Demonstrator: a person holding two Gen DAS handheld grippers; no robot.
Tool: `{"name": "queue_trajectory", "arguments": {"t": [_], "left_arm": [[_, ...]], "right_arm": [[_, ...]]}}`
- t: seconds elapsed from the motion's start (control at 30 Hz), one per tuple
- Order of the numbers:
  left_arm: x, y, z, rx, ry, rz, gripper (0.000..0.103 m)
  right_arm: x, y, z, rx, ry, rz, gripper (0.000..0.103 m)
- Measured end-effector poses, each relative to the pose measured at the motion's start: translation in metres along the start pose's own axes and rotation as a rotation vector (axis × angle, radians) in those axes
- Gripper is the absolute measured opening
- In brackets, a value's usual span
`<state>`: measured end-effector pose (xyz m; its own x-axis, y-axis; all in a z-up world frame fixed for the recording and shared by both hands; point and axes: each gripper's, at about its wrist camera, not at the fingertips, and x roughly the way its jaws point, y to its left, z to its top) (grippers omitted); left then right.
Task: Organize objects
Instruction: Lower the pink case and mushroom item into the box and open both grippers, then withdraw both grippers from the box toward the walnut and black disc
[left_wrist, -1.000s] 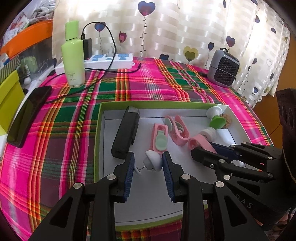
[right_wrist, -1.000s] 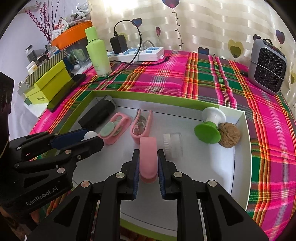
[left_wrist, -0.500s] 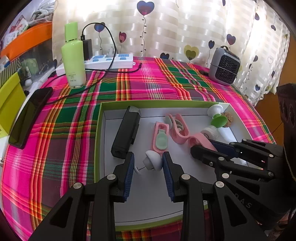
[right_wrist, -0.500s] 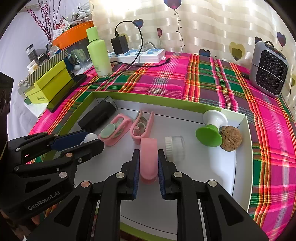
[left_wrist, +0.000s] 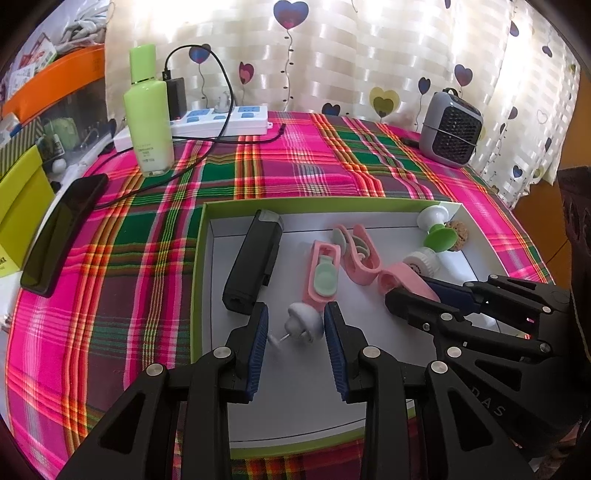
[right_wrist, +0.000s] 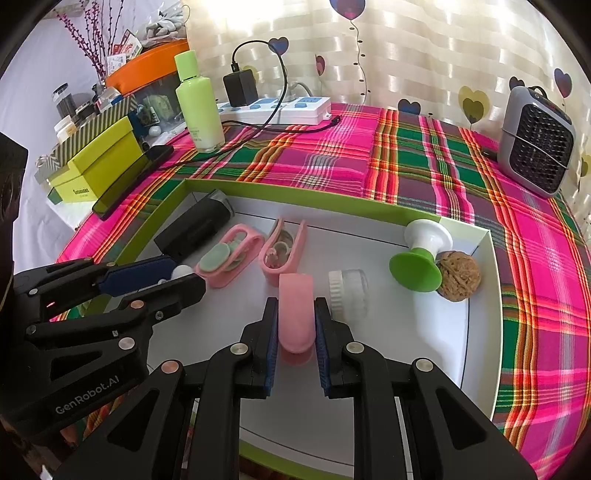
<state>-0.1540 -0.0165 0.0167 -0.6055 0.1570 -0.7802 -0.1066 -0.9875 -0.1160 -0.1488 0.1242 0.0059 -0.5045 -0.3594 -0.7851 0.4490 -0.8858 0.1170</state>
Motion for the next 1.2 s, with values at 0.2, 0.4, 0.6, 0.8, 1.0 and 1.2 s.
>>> {"name": "queue_trajectory", "arguments": {"t": [0.2, 0.4, 0.6, 0.8, 1.0, 1.2], "left_arm": [[-0.001, 0.001, -0.001, 0.001, 0.0, 0.005, 0.034], [-0.001, 0.0, -0.002, 0.003, 0.002, 0.01, 0.036], [-0.004, 0.001, -0.004, -0.002, 0.005, 0.003, 0.038], [-0.007, 0.001, -0.006, -0.002, 0.006, 0.002, 0.039], [-0.013, 0.0, -0.009, -0.006, 0.002, 0.005, 0.039], [-0.024, 0.0, -0.014, -0.008, -0.015, 0.008, 0.039]], "right_arm": [[-0.001, 0.001, -0.002, -0.004, -0.008, -0.001, 0.025], [-0.002, 0.0, -0.004, 0.0, -0.011, -0.002, 0.035], [-0.004, -0.002, -0.005, 0.014, -0.015, 0.0, 0.038], [-0.008, -0.002, -0.007, 0.018, -0.021, -0.009, 0.042], [-0.014, -0.001, -0.008, 0.021, -0.034, -0.016, 0.042], [-0.023, 0.002, -0.012, 0.023, -0.048, -0.024, 0.042]]}}
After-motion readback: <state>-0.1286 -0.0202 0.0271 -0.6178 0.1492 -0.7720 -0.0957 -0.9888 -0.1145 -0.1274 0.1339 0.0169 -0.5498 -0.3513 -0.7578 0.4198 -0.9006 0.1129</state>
